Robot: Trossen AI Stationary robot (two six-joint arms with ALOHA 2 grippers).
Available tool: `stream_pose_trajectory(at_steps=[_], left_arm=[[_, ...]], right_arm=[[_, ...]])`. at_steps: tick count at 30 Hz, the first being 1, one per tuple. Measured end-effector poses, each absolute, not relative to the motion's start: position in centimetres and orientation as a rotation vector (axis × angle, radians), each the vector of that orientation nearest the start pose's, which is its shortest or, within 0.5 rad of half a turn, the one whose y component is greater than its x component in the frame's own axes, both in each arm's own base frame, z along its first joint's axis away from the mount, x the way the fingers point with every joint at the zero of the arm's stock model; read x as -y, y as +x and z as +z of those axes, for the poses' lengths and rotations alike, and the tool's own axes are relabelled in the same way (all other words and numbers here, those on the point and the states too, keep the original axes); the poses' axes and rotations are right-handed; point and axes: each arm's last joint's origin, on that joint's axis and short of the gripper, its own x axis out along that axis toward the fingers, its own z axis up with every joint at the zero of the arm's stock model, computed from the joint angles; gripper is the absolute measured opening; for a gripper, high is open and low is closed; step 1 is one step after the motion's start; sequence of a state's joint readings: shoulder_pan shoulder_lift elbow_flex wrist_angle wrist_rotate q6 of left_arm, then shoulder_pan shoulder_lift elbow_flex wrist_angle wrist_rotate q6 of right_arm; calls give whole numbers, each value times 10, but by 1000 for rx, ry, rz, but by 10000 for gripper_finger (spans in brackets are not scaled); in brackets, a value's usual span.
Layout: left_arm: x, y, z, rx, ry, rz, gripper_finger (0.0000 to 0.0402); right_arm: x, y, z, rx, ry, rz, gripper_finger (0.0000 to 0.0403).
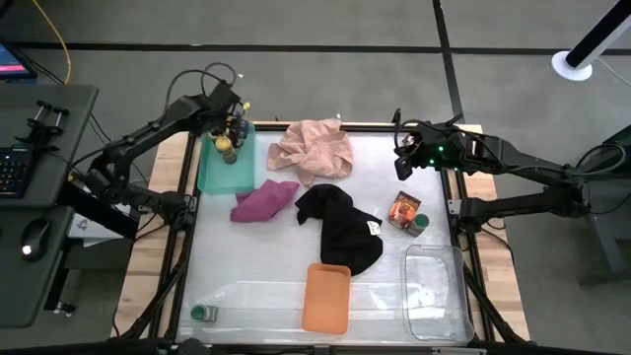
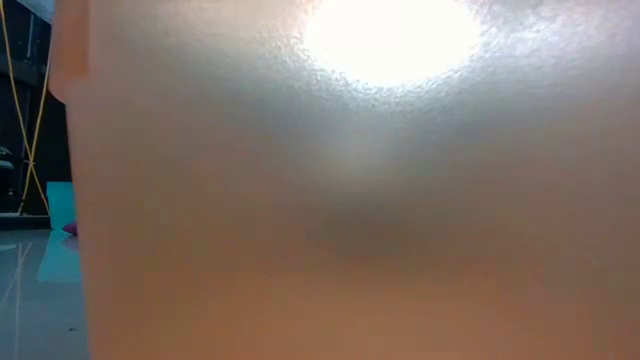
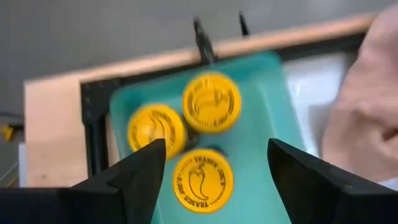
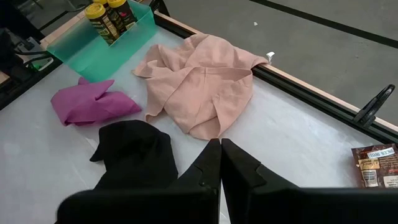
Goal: Sort spices by type
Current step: Put the left green seasoning bottle into the orange bin
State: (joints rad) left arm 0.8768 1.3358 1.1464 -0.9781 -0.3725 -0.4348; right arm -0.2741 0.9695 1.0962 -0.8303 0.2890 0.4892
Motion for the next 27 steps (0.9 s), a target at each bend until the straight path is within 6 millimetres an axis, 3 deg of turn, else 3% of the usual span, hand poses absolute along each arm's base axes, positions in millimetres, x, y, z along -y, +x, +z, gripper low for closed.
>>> stream_pose_trajectory(at_steps=[5,11,16,19,23,27], left_arm=[[-180,142,305,-953,-562,1290,210],[-152,135,290,-1007,-568,1256,22],[-127,126,254,-985,-683,1300,3],[-105,126,237,-947,-772,1219,1],[-69,139,232,-828,-763,895,0],[-28,150,249,-710,-696,541,0]], right_arm=[[56,170,350,-564,457,-705,0],[56,170,350,-564,458,-705,0],[56,170,350,-564,458,-705,0],[56,170,350,-564,458,-704,0],[56,170,350,-564,460,-701,0],[56,170,350,-565,462,-697,0]])
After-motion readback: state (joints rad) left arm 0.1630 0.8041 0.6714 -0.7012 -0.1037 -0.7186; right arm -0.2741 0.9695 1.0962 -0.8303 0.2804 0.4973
